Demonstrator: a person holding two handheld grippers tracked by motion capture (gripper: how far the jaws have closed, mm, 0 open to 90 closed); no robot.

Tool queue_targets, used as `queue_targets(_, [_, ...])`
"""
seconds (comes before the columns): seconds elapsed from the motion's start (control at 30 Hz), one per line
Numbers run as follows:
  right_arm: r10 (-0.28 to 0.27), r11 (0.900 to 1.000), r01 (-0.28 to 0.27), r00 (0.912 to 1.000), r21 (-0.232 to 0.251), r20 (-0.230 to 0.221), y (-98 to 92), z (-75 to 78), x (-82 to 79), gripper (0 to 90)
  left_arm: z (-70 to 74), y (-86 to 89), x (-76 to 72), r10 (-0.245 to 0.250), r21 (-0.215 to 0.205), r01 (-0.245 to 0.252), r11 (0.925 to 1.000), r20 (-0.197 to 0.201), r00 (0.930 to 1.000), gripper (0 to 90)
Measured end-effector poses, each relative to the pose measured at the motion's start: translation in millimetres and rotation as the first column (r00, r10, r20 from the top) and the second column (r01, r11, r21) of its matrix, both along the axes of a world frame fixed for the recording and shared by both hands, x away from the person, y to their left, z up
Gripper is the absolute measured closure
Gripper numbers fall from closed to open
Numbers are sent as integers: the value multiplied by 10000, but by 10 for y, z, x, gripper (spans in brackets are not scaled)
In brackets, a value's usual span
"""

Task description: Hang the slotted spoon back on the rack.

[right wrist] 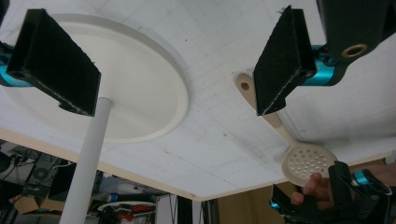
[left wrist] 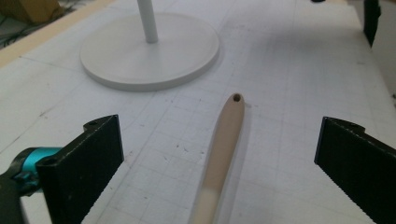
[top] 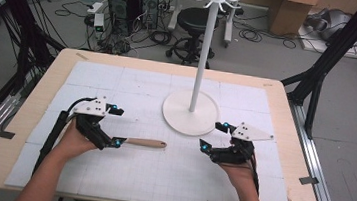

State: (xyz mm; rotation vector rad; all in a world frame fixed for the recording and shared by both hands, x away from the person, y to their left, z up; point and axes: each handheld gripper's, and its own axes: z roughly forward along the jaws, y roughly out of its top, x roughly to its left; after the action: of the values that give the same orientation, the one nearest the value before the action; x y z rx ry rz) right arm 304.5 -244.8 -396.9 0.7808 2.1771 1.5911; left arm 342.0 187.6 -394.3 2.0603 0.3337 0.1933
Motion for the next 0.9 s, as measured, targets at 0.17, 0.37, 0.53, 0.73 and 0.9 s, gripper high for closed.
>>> queue_targets(0.17, [-43,10000,43,10000,12,-79,-15,-10,13,146,-56,-139,90,-331,565,337,9978,-125,9994,17])
queue_targets(0.37, [-68,10000,69,9999,32,-101,-26,-25,24,146,-142,-256,132,-618,1979,713,9776,-539,9966,122])
queue_targets(0.53, [-19,10000,19,10000,-47,-62,-11,-26,28,146,-169,-318,129,-701,2768,868,9570,-697,9951,294])
queue_targets(0.73, [-26,9999,24,9999,-117,-108,-2,-28,21,147,-216,-347,143,-665,3489,938,9324,-895,9938,384])
queue_targets(0.9, [0,9999,-2,9999,-148,-130,6,-30,23,147,-272,-380,144,-601,3939,953,9142,-1008,9931,426])
